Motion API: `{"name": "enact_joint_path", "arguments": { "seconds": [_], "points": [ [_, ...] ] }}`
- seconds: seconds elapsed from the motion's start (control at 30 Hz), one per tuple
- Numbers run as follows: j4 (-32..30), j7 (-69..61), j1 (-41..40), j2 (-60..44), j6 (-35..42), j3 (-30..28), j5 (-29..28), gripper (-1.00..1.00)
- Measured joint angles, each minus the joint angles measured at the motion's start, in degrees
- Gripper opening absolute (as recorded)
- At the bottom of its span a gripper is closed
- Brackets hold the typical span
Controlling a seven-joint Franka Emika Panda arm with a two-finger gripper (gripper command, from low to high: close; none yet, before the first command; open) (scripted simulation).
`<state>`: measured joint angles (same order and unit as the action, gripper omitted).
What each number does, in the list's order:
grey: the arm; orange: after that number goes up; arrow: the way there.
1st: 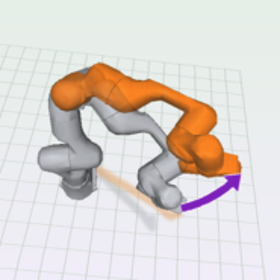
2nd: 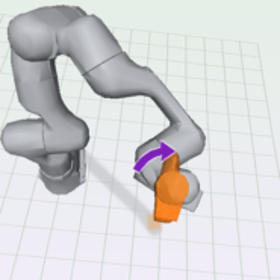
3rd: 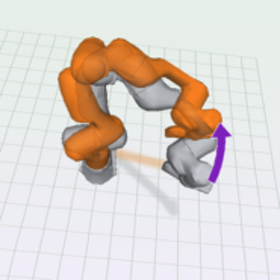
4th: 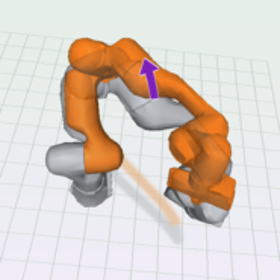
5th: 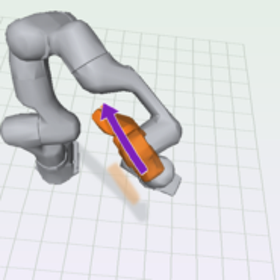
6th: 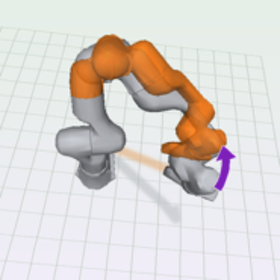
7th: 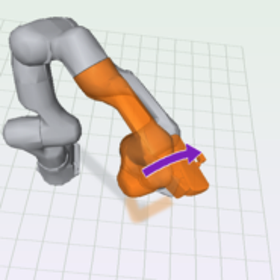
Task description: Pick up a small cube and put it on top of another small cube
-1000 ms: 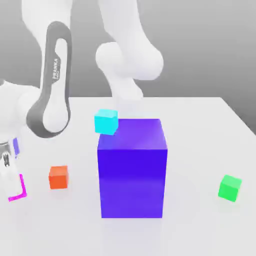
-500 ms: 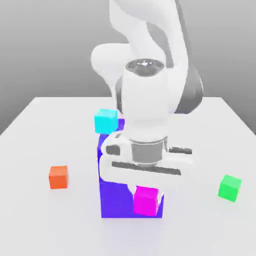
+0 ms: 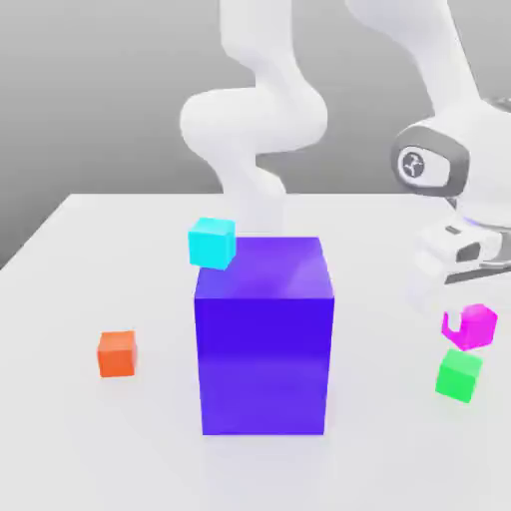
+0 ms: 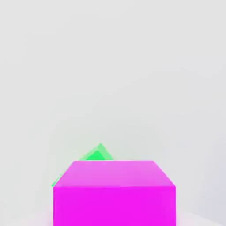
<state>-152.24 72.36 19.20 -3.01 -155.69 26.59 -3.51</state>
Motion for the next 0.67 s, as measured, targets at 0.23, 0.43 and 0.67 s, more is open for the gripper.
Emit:
{"name": "enact_joint_path", "arguments": {
  "seconds": [0.23,0.43,0.67],
  "points": [
    [0.2,6.3,2.2,-7.0,-5.6,-3.7,-8.7,-1.0],
    [0.2,7.9,3.3,-8.7,-6.9,-5.1,-10.9,1.0],
    [0.2,4.1,1.8,-4.8,-3.8,-2.7,-5.7,1.0]
  ]
}}
